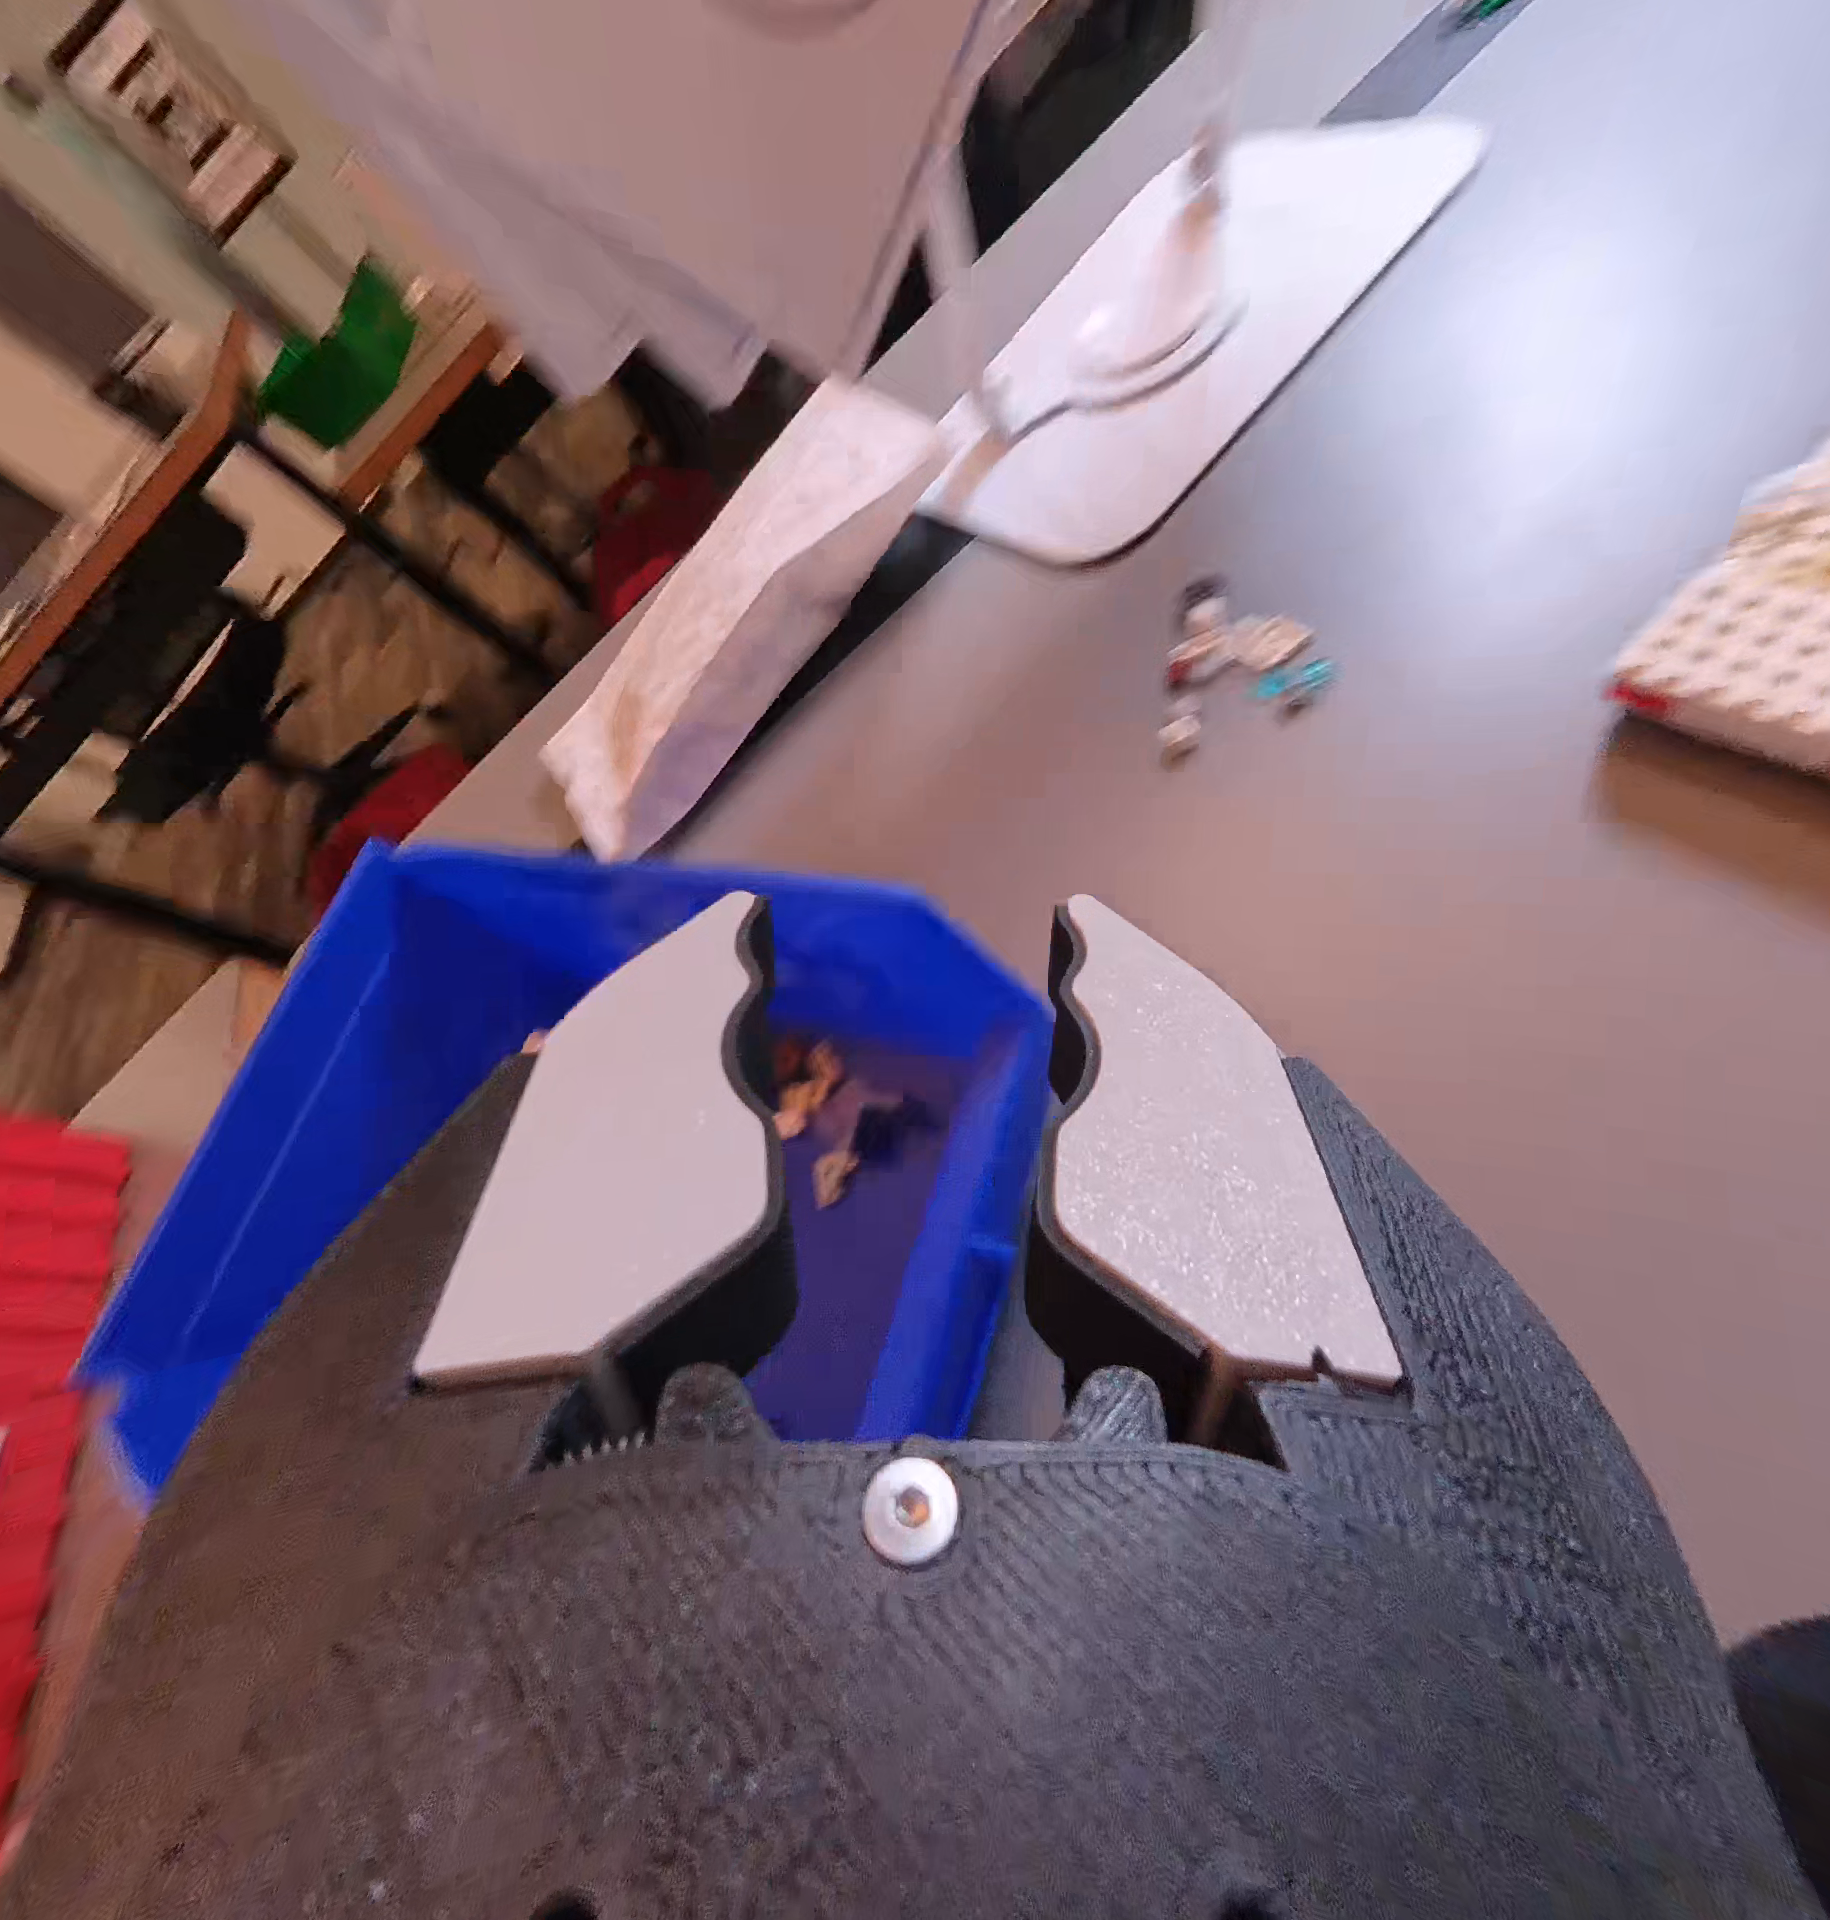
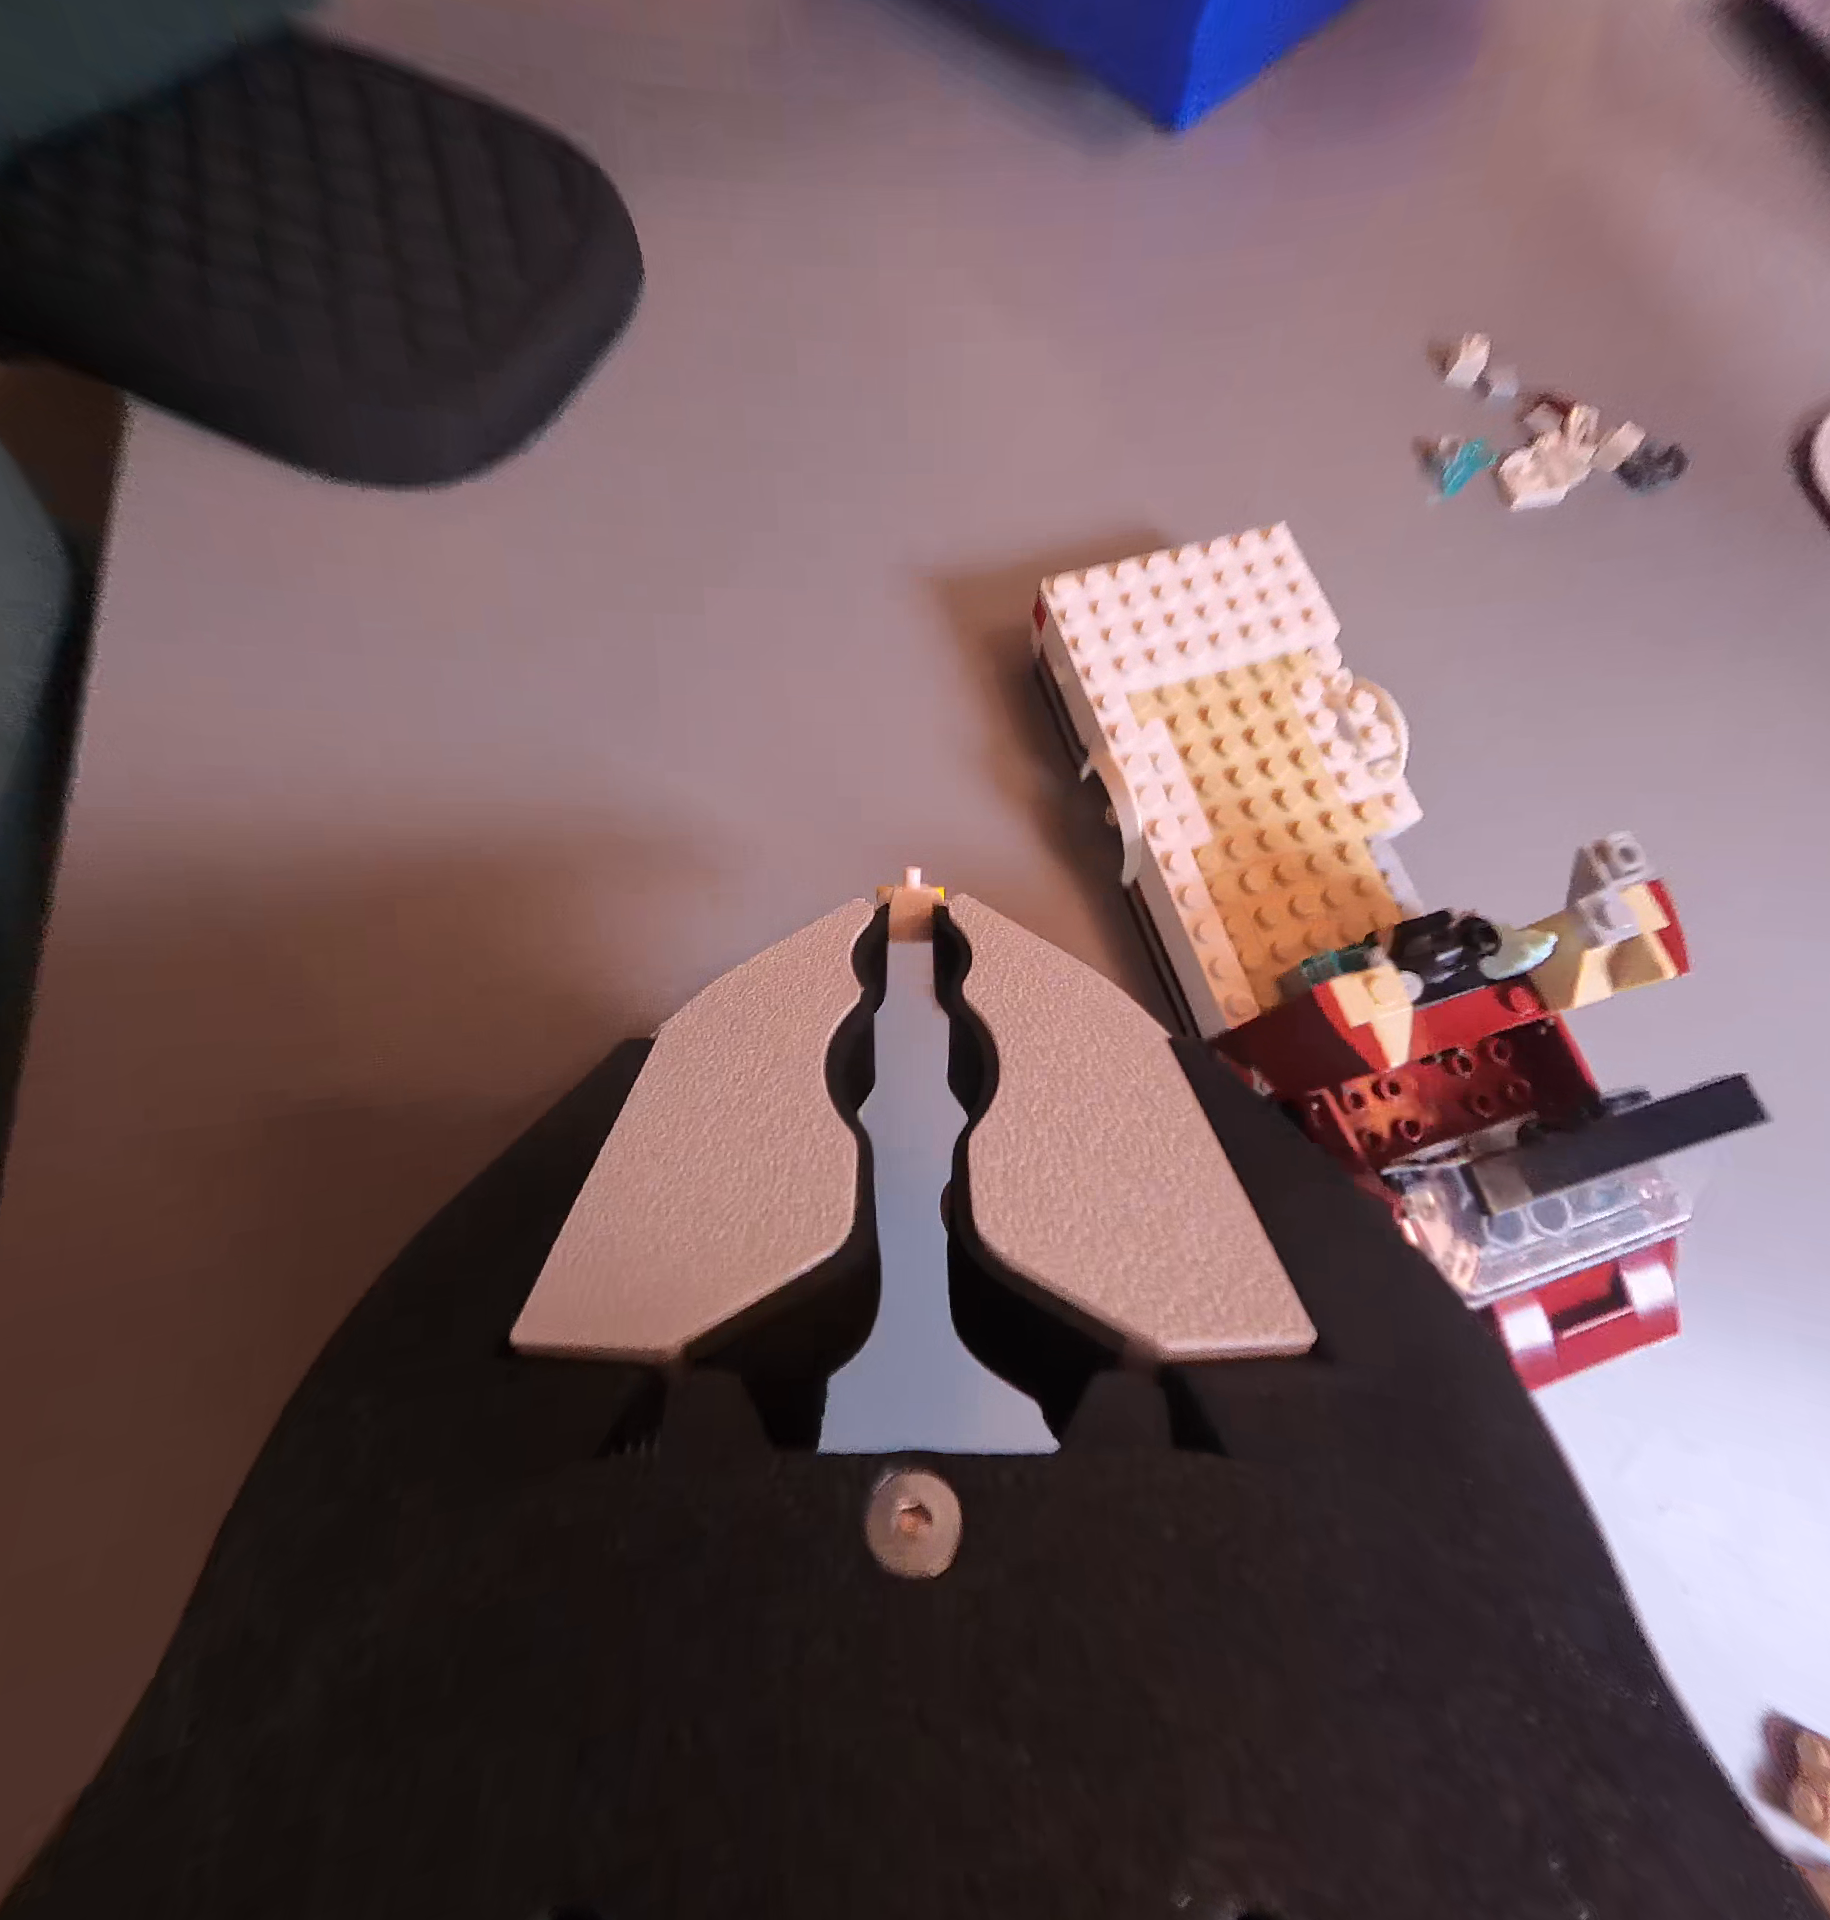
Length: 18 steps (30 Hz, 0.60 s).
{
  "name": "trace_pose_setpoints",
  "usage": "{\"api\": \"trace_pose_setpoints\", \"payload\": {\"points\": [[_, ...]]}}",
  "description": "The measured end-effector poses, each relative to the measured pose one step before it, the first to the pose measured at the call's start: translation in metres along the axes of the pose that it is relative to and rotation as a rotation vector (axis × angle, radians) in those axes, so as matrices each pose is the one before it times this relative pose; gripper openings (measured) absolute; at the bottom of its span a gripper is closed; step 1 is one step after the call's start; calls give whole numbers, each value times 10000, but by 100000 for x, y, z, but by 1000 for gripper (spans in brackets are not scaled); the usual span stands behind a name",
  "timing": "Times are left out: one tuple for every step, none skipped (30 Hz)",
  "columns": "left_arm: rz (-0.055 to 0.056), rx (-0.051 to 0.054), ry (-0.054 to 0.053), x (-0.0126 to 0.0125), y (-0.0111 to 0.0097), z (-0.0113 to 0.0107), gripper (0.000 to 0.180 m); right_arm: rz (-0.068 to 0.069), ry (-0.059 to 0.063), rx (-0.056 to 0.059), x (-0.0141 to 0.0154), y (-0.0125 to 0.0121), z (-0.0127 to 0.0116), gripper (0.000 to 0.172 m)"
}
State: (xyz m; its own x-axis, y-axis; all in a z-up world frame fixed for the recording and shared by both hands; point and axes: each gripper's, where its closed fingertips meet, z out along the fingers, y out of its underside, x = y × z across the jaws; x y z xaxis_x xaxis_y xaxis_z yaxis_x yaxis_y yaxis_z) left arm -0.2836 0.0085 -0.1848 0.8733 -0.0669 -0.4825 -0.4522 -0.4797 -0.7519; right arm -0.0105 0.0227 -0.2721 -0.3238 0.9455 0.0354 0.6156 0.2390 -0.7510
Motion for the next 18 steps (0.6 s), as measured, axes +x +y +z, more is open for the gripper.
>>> {"api": "trace_pose_setpoints", "payload": {"points": [[156, 791, 905, 1972, -1582, -294, 49, 107, -90, 521, -27, -710, -325, 8], [128, 916, 1157, 2560, -1865, -182, 44, 223, -145, 514, -77, -735, -319, 8], [170, 977, 1067, 2694, -2026, 133, 42, 394, -271, 501, -175, -735, -291, 8], [299, 816, 974, 2703, -1821, 492, 41, 551, -382, 591, -258, -860, -301, 8], [476, 569, 859, 2585, -1469, 769, 39, 633, -418, 656, -270, -938, -286, 8], [630, 424, 557, 2096, -1214, 933, 38, 614, -440, 602, -304, -835, -226, 8], [640, 350, 439, 1794, -1055, 943, 35, 541, -447, 531, -362, -708, -179, 8], [434, 321, 382, 1495, -960, 903, 31, 471, -439, 482, -436, -619, -116, 8], [249, 281, 331, 1231, -791, 845, 29, 423, -445, 414, -539, -531, -58, 8], [187, 135, 292, 1006, -489, 778, 29, 376, -422, 316, -549, -394, 11, 8], [241, 20, 168, 717, -223, 665, 29, 297, -321, 231, -451, -278, 66, 8], [243, 4, 172, 624, -150, 525, 29, 204, -238, 164, -349, -183, 82, 8], [144, 24, 69, 381, -155, 397, 29, 160, -235, 89, -363, -85, 90, 8], [74, 32, -28, 157, -141, 322, 28, 159, -229, 47, -335, -33, 84, 8], [87, 60, -21, 137, -165, 215, 26, 152, -195, 48, -280, -26, 98, 8], [99, 24, -126, -51, -95, 135, 23, 115, -135, 28, -167, 21, 76, 8], [129, -39, -165, -219, 25, -37, 16, 65, -79, -13, -80, 101, 36, 8], [134, 6, -14, -56, -20, -122, 13, 55, -66, 23, -43, 34, 6, 8]]}}
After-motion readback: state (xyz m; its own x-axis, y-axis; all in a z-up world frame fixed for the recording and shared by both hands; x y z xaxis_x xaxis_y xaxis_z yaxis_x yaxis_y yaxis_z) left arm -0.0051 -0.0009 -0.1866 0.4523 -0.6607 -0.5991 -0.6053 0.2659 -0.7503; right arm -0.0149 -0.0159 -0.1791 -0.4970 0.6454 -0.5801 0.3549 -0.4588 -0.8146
